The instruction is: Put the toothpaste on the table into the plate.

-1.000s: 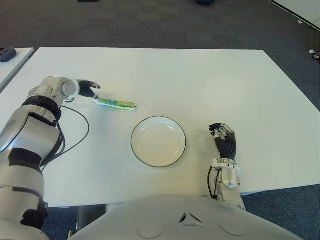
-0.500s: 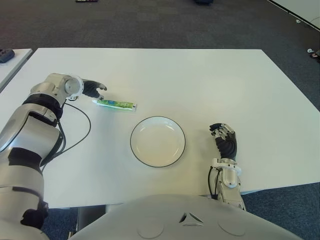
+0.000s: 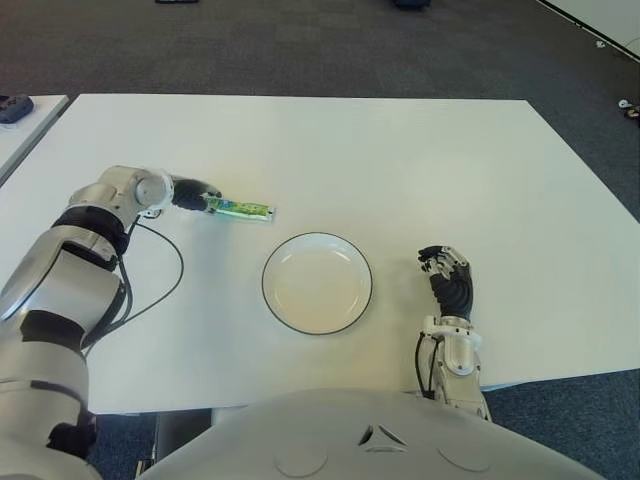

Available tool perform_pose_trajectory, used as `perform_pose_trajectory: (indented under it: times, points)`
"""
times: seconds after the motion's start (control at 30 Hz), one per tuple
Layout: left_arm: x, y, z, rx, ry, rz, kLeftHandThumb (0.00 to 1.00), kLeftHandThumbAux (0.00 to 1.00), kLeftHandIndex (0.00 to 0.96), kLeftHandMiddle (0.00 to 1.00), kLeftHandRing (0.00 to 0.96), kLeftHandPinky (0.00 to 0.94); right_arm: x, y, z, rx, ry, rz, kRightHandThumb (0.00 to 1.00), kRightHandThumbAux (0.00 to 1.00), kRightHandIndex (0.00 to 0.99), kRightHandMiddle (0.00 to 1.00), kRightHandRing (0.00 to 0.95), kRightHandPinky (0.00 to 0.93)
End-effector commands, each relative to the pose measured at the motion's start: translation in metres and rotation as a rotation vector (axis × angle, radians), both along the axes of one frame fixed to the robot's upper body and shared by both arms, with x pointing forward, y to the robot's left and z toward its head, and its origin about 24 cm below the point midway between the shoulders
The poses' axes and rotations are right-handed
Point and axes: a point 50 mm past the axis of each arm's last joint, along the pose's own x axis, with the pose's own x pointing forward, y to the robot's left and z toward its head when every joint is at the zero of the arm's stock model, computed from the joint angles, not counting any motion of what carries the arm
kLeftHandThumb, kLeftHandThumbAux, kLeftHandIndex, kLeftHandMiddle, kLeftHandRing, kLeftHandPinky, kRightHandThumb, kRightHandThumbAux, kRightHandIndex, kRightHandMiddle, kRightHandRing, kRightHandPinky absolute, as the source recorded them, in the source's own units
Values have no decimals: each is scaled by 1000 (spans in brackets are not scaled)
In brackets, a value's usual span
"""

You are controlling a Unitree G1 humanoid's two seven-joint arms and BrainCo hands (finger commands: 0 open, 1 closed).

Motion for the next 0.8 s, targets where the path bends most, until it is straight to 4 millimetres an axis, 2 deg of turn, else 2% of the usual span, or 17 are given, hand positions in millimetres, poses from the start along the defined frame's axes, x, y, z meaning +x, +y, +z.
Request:
perform_pose_trajectory:
  times: [0.03,0.2,0.4,0.57,0.8]
  points:
    - [-4,-5,-1,-9,-96,-74,554,244,0,0,9,121,2,2,0,3,5,8,708,734,428,471,445,445]
    - [-8,-8,-2,-8,-159,-154,607,242,0,0,27,133,2,2,0,10,-2,16,708,733,428,467,436,430]
    - [-14,-12,-4,13,-178,-240,630,228,0,17,40,93,2,2,0,11,-2,12,708,733,428,470,439,444]
    - [-18,-14,-6,31,-174,-290,616,214,0,24,21,56,2,2,0,10,-2,9,708,733,428,473,443,440]
    - [-24,-19,-13,44,-172,-342,588,216,0,15,2,61,2,3,0,8,2,5,708,733,428,473,441,433]
